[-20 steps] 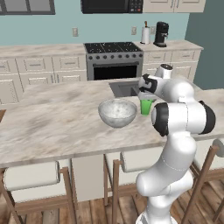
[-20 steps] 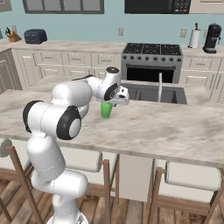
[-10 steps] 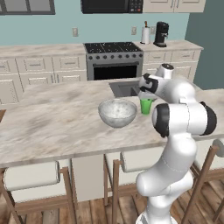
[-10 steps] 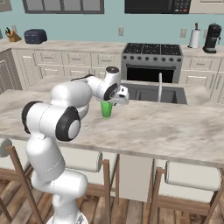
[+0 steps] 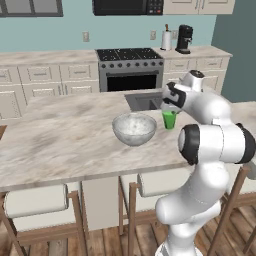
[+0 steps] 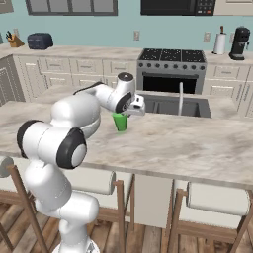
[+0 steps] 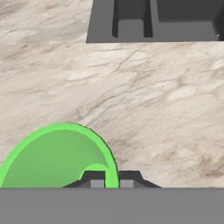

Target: Place the cup inside the bowl on the dining table and move the bowl to any counter.

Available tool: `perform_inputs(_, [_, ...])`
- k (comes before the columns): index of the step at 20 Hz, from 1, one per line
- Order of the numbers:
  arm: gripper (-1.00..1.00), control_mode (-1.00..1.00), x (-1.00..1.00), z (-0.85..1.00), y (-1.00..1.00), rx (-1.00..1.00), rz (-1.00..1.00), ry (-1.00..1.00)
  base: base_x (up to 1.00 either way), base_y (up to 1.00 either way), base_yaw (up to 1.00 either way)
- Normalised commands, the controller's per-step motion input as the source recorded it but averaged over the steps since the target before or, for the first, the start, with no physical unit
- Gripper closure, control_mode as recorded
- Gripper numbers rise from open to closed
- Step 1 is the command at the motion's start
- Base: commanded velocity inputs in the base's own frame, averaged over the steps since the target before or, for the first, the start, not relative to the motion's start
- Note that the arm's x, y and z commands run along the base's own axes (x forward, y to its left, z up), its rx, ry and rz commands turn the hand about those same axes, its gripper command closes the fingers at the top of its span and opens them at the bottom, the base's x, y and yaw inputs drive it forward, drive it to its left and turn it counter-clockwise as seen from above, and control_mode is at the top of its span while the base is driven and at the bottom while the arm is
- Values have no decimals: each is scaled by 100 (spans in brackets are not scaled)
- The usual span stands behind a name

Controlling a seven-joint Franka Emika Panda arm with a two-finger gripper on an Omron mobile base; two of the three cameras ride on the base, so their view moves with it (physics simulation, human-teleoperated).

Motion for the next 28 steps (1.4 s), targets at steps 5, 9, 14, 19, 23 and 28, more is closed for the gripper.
perform_inputs(5, [100,-100,-19,13,0,0,0,0,0,0,0])
perform_inputs(9, [100,-100,-7,11,0,0,0,-1,0,0,0])
perform_inputs(14, [100,-100,-1,28,0,0,-1,-6,0,0,0])
perform_inputs(19, [100,-100,0,33,0,0,-3,-1,0,0,0])
perform_inputs(23, [100,-100,-1,26,0,0,-3,-1,0,0,0])
perform_inputs(28, [100,-100,-8,18,2,5,-2,0,0,0,0])
